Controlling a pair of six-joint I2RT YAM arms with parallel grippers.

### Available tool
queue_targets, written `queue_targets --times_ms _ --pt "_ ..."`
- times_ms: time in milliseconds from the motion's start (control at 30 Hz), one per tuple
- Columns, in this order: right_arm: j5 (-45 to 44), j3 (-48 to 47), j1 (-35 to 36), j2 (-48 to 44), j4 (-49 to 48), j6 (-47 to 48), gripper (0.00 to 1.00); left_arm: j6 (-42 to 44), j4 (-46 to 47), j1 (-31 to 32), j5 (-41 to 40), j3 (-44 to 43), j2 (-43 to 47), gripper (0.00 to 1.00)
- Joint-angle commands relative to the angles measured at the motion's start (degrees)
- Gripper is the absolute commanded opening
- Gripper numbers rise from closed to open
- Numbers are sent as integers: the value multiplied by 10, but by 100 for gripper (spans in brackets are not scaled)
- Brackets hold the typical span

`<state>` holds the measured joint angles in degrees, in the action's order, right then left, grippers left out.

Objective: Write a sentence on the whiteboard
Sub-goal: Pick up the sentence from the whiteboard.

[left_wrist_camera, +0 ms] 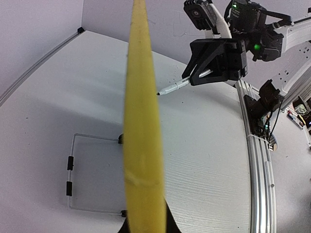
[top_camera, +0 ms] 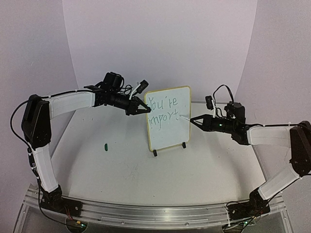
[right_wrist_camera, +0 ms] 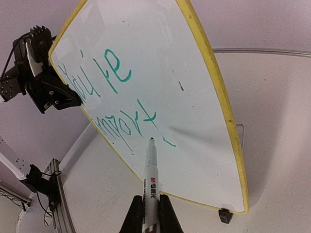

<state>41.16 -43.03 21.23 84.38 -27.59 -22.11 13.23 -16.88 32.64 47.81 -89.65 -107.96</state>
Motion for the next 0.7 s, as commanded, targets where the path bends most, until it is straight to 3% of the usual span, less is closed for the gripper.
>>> queue_targets --times_ms 0,367,667 --pt "-14 -31 -2 13 -25 3 0 15 -66 15 3 -1 -13 0" --pt "-46 -47 -2 38 -38 -13 0 17 -67 15 1 -1 -11 0" --pt "-23 -57 -2 53 -43 -10 0 18 -67 15 0 -1 -11 0"
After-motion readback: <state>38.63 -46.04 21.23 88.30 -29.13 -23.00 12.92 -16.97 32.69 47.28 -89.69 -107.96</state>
